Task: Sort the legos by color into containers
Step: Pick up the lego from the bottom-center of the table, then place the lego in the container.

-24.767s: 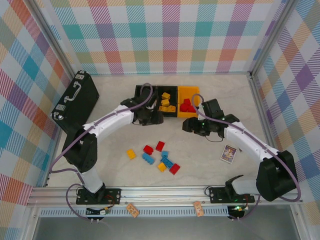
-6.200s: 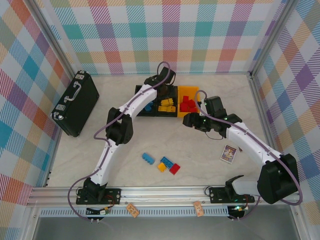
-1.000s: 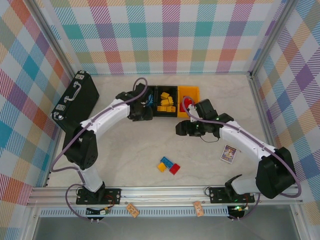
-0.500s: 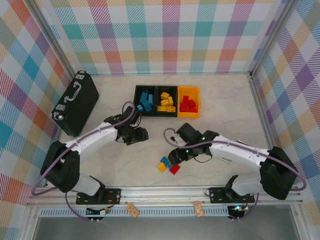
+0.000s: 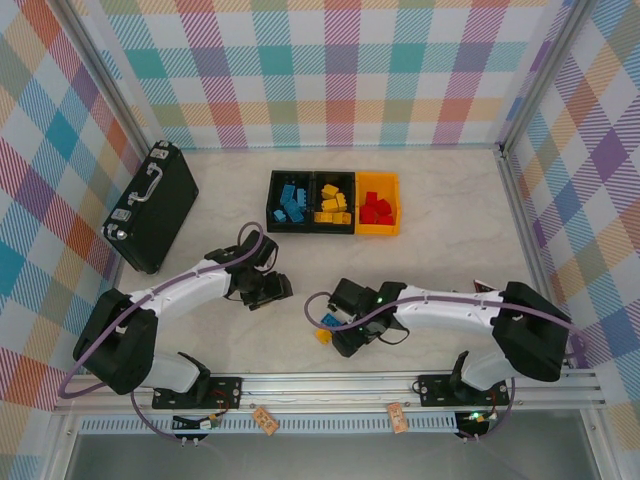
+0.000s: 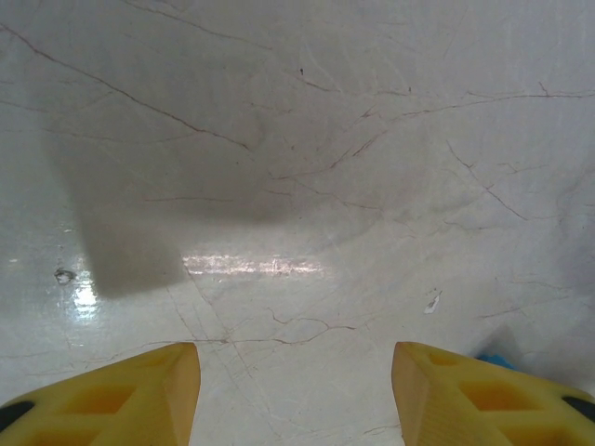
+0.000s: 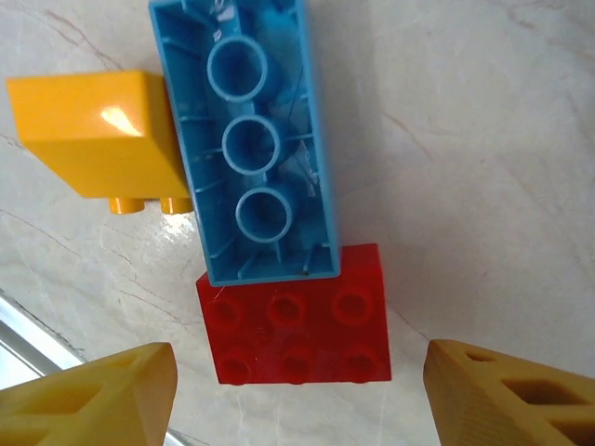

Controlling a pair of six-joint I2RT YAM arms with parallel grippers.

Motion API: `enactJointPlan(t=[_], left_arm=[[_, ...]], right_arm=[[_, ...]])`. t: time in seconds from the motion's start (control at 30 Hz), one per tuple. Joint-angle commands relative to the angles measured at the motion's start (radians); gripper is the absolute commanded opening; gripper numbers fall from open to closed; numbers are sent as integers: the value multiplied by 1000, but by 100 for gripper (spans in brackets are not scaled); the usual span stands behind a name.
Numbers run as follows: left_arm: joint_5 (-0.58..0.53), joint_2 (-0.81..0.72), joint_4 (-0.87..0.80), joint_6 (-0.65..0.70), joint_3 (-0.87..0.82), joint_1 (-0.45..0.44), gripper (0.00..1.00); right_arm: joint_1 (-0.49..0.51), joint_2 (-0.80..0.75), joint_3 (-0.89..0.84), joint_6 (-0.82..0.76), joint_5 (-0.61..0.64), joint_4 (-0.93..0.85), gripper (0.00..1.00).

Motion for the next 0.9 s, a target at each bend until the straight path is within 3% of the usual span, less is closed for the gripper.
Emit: enactJointPlan(t=[0.0, 0.23, 0.4, 0.57, 0.73, 0.87], left_arm=[[9, 6, 20, -23, -27, -10, 56], [14, 29, 54, -43, -50, -10, 56], [18, 36, 55, -44, -42, -10, 56], [18, 31, 60, -43, -27, -12, 56], [29, 18, 102, -58, -9, -19, 56], [24, 5, 153, -79, 11, -33, 56]], right_arm=[[18, 15, -5, 15, 11, 10, 71], [30, 63, 2, 27, 53, 20, 67], [30, 71, 18, 31, 85, 6, 56], [18, 0, 38, 36, 119, -29, 51], [-95, -102, 59, 62, 92, -66, 51], [-263, -165, 102, 64, 25, -75, 51]])
